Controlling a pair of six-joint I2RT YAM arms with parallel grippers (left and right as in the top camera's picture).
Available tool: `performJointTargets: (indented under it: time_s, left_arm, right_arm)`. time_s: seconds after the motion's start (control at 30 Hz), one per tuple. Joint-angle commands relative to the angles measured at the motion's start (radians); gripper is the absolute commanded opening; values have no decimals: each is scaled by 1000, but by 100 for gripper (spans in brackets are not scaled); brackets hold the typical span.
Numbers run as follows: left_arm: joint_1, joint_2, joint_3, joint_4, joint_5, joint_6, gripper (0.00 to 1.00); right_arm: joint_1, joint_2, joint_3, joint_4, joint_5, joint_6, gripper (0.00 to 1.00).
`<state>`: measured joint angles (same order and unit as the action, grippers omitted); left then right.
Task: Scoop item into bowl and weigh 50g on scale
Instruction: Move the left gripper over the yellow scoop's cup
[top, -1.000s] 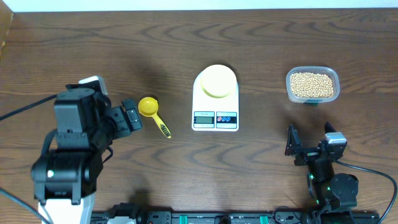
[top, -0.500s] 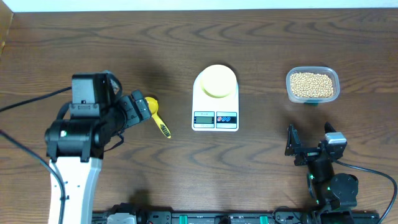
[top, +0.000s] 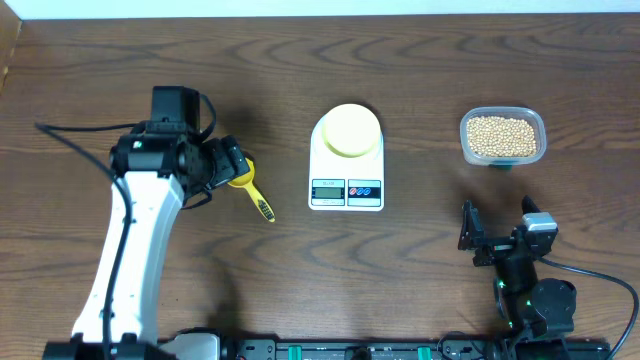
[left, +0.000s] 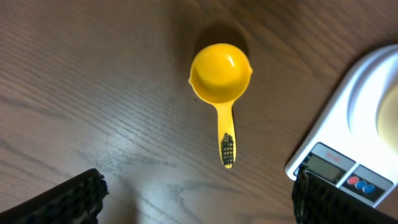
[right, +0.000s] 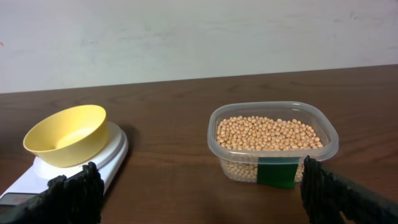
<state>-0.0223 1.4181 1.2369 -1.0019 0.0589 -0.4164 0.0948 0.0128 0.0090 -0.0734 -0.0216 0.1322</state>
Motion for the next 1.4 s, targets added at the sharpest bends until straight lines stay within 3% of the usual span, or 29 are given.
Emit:
performJointTargets:
  time_s: [0.0, 0.67, 1.07, 1.17, 1.37]
  left_arm:
    - [-2, 55, 3, 26, -30, -12, 93]
    - [-1, 131, -225, 380, -113, -53, 89]
    - [-1, 226, -291, 531, -112, -53, 74]
    - [-1, 298, -291, 575, -112, -54, 60]
    - [-1, 340, -291, 594, -113, -54, 53]
  right_arm:
    - [3, -2, -4, -2, 9, -6, 99]
    - [3, -2, -4, -2, 9, -6, 99]
    - [3, -2, -4, -2, 9, -6, 99]
    - [3, -2, -4, -2, 9, -6, 99]
    - [3, -2, -4, -2, 9, -6, 99]
